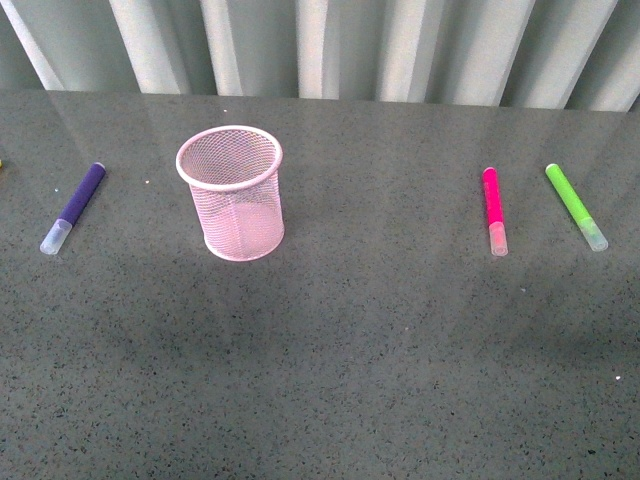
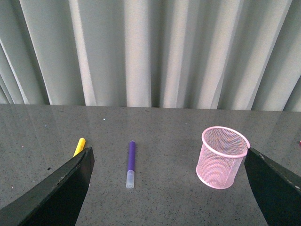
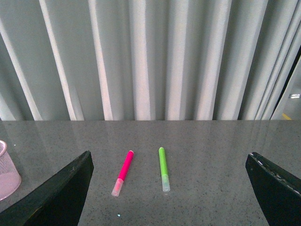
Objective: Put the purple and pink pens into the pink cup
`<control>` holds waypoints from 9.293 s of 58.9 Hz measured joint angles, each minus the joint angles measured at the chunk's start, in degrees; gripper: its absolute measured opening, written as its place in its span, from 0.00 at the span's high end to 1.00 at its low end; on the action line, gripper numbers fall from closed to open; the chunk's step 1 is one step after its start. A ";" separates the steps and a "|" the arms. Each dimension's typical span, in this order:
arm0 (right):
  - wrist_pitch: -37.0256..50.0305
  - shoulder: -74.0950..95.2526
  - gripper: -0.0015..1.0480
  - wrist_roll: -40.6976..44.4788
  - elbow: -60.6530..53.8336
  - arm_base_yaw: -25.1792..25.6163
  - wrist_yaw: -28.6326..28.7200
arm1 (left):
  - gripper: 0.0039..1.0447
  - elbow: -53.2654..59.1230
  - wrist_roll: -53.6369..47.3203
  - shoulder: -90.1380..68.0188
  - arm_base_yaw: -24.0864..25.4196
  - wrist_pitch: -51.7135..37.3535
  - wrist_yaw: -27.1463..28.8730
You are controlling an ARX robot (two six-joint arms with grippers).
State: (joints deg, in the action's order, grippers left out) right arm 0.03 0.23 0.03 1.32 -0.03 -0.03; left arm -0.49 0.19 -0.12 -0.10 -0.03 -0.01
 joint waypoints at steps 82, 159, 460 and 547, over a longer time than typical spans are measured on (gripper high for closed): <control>0.00 0.00 0.07 0.00 0.00 0.00 0.00 | 0.06 0.00 0.00 0.00 0.00 0.00 0.00; 0.00 0.00 0.07 0.00 0.00 0.00 0.00 | 0.06 -59.74 -1.84 -99.97 -0.11 10.36 3.39; 0.00 0.00 0.07 0.00 0.00 0.00 0.02 | 0.06 -35.21 8.63 -93.02 -15.10 -27.85 5.35; 0.00 0.00 0.07 0.00 0.00 0.00 0.00 | 0.97 0.00 0.20 -36.48 -0.02 -35.65 0.13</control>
State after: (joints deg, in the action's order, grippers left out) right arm 0.03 0.23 0.03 1.32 -0.03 -0.03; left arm -0.49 0.38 -36.60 -0.12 -35.68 0.12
